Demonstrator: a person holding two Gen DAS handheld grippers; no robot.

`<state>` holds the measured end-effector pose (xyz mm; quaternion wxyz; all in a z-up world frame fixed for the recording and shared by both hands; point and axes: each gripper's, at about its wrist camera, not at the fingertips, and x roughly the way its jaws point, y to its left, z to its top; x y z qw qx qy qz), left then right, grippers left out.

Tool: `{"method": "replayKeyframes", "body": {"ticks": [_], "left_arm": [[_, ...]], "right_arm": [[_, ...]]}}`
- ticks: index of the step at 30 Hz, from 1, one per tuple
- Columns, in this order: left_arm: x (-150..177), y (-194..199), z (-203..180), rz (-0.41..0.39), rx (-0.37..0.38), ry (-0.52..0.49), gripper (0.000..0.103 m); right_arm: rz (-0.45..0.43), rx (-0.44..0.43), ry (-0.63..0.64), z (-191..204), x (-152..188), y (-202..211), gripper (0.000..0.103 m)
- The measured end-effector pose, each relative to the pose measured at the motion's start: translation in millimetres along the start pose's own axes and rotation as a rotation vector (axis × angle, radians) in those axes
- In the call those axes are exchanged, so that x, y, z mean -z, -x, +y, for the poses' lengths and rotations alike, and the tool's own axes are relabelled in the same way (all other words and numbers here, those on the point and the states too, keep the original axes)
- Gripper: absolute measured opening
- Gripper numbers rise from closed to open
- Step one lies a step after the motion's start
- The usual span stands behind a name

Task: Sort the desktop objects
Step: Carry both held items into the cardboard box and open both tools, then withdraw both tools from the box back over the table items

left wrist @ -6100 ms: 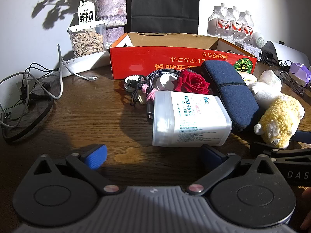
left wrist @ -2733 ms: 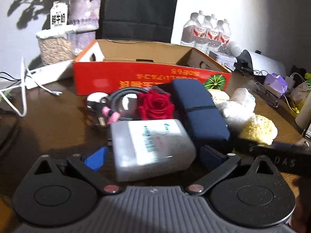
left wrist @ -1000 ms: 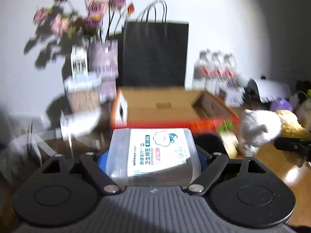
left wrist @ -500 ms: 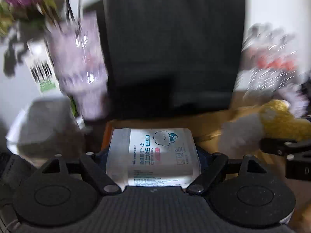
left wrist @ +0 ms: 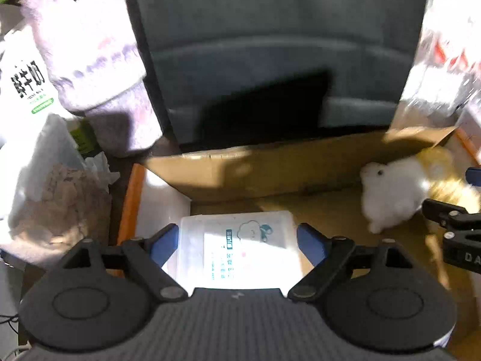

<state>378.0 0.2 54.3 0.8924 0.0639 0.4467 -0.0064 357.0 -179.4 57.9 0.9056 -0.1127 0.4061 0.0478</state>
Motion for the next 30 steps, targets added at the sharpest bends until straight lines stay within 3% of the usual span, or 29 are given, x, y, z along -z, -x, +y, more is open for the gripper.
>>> {"method": "replayKeyframes", "body": {"ticks": [4,9,14,17,21,27,30], "left_arm": [[4.9,44.9,0.8,-0.075,-0.009,-0.006,0.096],[40.5,113.9,7.4,-0.203,0.012,0.003,0.102],[99.8,177.6,5.6,-0.290,0.054,0.035,0.103],[141.9,203.0,5.1,-0.331,0.074,0.033,0.103],[201.5,222.4,2.5,-0.421,0.010,0.011,0.103],[277.6,218.5,4.8,-0.368,0.092,0.092,0.103],[313.2,216.7,3.8,-0.353,0.110,0.128,0.103]], "right_arm": [[-0.129,0.023,-0.027,-8.2,8.0,51.1,0.086],[-0.230,-0.111,-0.108,-18.5,45.7,113.0,0.090],[-0.271,-0.183,-0.139,-12.4,104.1,160.7,0.094],[-0.293,-0.183,-0.118,-1.0,143.6,180.8,0.097],[-0.308,-0.136,-0.098,12.4,198.6,201.4,0.099],[-0.246,-0.172,-0.116,29.9,264.0,211.3,0.099],[-0.258,-0.156,-0.100,37.6,290.1,218.9,0.099]]}}
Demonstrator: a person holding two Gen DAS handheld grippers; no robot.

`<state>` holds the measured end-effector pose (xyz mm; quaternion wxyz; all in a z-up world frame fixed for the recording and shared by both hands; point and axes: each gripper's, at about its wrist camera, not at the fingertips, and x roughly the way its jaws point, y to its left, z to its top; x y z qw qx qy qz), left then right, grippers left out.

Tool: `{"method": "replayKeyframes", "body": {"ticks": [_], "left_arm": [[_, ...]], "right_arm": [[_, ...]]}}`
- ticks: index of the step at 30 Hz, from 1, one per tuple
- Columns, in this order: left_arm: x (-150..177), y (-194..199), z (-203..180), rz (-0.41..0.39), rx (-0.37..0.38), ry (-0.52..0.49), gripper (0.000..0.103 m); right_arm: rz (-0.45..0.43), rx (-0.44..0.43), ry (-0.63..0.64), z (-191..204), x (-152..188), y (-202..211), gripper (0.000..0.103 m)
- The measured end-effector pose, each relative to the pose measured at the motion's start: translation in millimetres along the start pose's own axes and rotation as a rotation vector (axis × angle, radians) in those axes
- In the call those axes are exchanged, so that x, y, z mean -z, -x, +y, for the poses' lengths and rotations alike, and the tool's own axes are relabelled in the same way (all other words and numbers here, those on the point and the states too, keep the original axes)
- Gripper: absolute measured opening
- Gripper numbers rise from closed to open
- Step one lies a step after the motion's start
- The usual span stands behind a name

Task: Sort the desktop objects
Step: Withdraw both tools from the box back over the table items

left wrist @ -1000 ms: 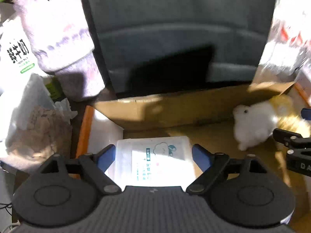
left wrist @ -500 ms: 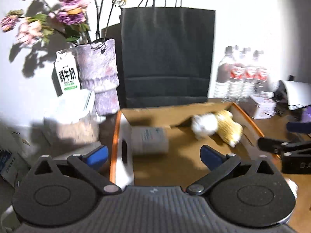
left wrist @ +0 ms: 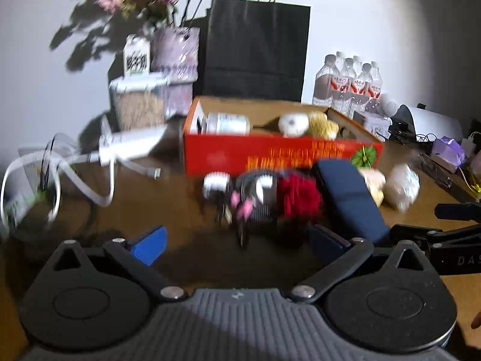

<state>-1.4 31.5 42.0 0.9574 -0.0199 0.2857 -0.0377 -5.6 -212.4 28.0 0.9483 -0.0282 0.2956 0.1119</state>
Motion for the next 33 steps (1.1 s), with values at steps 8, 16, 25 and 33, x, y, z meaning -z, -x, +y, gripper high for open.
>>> {"method": "replayKeyframes", "body": {"ticks": [8,16,25,33], "left_arm": [[44.1,23.8,4.6,0.020,-0.005,-0.010,0.103],[56.2,31.3,1.7,-0.025,-0.038,-0.027,0.103],[57.3,35.4,-3.2,-0.051,-0.028,-0.047,0.103],[53.1,26.4,-0.1,-0.002,0.034,-0.043,0.103]], "right_arm": [[0.003,-0.009,-0.009,-1.3,39.4,27.1,0.101],[-0.001,-0.088,-0.031,-1.9,60.0,32.3,0.102],[-0.020,-0.133,-0.163,-22.2,60.4,33.2,0.103],[-0.010,-0.113,-0.187,-20.2,51.3,24.7,0.103]]}}
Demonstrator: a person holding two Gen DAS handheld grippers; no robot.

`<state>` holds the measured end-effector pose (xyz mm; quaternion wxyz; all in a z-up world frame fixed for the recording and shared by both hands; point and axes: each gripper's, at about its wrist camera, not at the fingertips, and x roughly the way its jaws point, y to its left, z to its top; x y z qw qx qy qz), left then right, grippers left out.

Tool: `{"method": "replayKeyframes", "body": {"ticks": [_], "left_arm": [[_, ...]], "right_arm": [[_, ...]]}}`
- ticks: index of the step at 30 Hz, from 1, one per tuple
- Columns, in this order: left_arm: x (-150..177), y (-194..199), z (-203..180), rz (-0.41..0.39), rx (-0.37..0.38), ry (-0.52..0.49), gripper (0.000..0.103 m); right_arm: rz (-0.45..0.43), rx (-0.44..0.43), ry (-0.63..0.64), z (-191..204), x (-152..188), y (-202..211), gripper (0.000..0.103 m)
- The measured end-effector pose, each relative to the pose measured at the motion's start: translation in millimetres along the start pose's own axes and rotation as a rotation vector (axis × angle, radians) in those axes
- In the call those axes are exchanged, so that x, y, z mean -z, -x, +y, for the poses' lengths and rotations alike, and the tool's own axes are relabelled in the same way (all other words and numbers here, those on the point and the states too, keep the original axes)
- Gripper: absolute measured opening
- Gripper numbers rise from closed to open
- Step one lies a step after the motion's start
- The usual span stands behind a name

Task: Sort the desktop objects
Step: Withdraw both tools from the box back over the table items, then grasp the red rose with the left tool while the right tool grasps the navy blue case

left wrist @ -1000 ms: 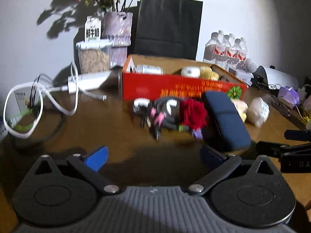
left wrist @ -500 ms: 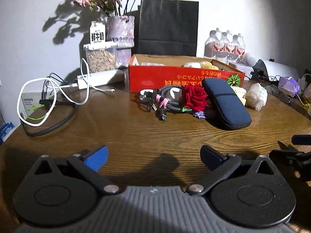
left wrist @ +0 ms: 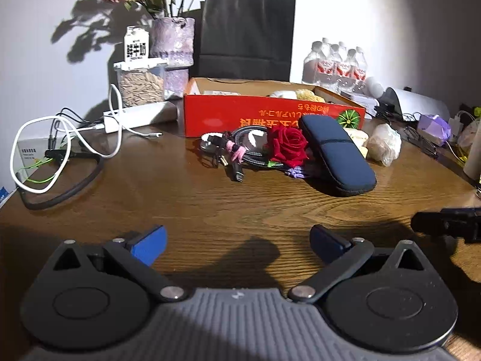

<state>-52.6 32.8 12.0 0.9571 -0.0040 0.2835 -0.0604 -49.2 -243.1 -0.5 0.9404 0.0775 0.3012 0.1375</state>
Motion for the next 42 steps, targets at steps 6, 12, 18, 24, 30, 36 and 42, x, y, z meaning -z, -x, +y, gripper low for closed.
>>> {"method": "replayKeyframes", "body": {"ticks": [6,12,18,24,30,36,42], "left_arm": [[-29.4,-14.7,-11.5,-0.097,0.012,-0.111,0.103],[-51.6,-46.2,-17.9,-0.101,-0.030,-0.199,0.103],[-60.3,-61.3,-14.3,-0.074,0.023,-0.212,0.103],[-77.2,-82.6,-36.0,-0.087,0.098,-0.275,0.103],[-83.9,-105.4,-55.2,-0.058,0.137,-0.344,0.100],[-80.1,-132.2,-76.1,-0.017,0.097,-0.439,0.045],[-77.1,-115.6,-75.8,-0.056,0.112,-0.436,0.038]], "right_arm": [[-0.010,0.000,0.119,25.2,-46.6,-36.8,0.103],[0.060,0.008,0.126,31.1,-76.6,-95.3,0.092],[0.102,-0.050,0.143,28.3,-74.2,-117.1,0.067],[0.040,-0.118,-0.003,-9.4,-75.3,-101.4,0.059],[-0.038,-0.069,-0.045,-18.0,-72.2,-90.2,0.058],[-0.076,-0.062,-0.140,-34.1,-78.1,-85.4,0.058],[-0.028,-0.055,-0.121,-30.8,-75.4,-95.9,0.059]]}}
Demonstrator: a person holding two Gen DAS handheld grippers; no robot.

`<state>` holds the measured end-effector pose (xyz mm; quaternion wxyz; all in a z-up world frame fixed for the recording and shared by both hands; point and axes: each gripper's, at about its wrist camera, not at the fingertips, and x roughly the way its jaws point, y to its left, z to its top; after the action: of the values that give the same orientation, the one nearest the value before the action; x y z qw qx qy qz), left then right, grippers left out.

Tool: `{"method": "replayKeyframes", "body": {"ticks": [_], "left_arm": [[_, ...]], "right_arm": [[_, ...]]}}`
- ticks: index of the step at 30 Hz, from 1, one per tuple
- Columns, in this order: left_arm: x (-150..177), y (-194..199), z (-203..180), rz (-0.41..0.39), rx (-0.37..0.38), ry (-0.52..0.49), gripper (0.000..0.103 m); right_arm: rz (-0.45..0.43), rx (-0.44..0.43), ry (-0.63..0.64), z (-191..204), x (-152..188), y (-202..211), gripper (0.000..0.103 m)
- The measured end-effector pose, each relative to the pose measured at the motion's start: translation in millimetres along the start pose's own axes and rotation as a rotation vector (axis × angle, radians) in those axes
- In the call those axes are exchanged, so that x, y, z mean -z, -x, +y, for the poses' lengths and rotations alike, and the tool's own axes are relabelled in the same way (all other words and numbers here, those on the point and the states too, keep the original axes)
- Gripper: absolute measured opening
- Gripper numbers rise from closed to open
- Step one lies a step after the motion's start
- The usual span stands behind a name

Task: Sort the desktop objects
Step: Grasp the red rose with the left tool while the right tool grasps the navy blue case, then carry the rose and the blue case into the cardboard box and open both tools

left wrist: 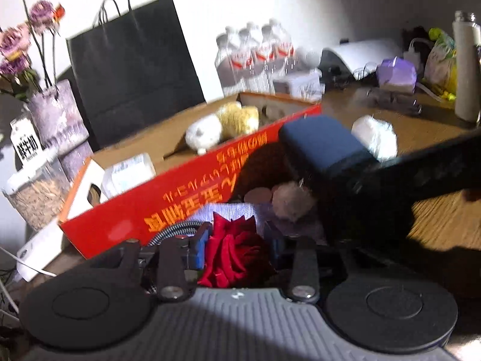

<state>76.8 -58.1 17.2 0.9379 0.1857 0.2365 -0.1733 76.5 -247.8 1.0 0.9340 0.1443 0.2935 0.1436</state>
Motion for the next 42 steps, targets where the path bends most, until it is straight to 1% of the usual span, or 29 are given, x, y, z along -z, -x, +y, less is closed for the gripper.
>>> {"method": "replayKeyframes", "body": {"ticks": [3,5,8,10,12,14,17,19,22,24,27,32,34,38,40,42], "left_arm": [[-0.8,13.8,9.0,-0.024,-0.045,0.039,0.037],[-1.9,27.3,21.7,-0.034,-0.065,0.105,0.036],[-4.4,62.4,45.3,-0.089,-0.068,0.238,0.036],[-3.4,83.7,56.6,-0.109,-0.075,0.302,0.036],[2.2,101.2,64.6,-0.105,-0.076,0.358,0.037],[11.8,114.1,65.8,-0.089,-0.077,0.388,0.037],[31.4,127.3,58.1,-0.049,-0.100,0.381,0.037],[42.5,133.2,51.4,-0.024,-0.109,0.373,0.037],[57.4,144.0,42.5,0.006,-0.080,0.374,0.037],[64.3,151.8,34.1,0.004,-0.067,0.358,0.037],[69.6,156.0,17.8,-0.007,-0.065,0.312,0.037],[73.2,157.2,-0.5,-0.013,0.016,0.282,0.037],[76.1,153.6,-5.8,0.006,0.043,0.272,0.037],[84.3,141.5,-11.6,0.084,0.015,0.262,0.038],[90.1,137.4,-9.7,0.114,0.019,0.282,0.043],[94.4,135.1,-9.0,0.134,0.018,0.286,0.046]], "right_arm": [[0.004,-0.002,0.015,2.3,1.2,-0.6,0.059],[0.000,-0.001,0.020,2.8,1.9,0.7,0.058],[0.003,0.007,0.031,4.2,1.7,1.3,0.059],[0.001,0.014,0.044,6.4,1.7,2.0,0.058],[-0.003,0.023,0.051,8.7,2.0,3.0,0.058],[-0.011,0.038,0.065,11.1,1.1,5.1,0.058],[-0.038,0.066,0.073,14.3,-0.2,12.2,0.058],[-0.044,0.081,0.068,20.2,-0.6,24.3,0.058],[-0.058,0.053,0.091,35.4,10.3,53.2,0.058],[-0.029,0.027,0.102,45.3,25.8,71.3,0.058],[0.027,0.017,0.128,55.9,50.0,90.2,0.058],[0.079,0.039,0.214,65.9,82.5,114.0,0.058],[0.120,0.028,0.237,66.9,91.3,118.3,0.058],[0.149,0.015,0.242,68.0,103.0,123.4,0.059],[0.152,0.018,0.262,71.2,103.5,122.8,0.062],[0.160,0.022,0.266,72.6,102.1,119.0,0.064]]}}
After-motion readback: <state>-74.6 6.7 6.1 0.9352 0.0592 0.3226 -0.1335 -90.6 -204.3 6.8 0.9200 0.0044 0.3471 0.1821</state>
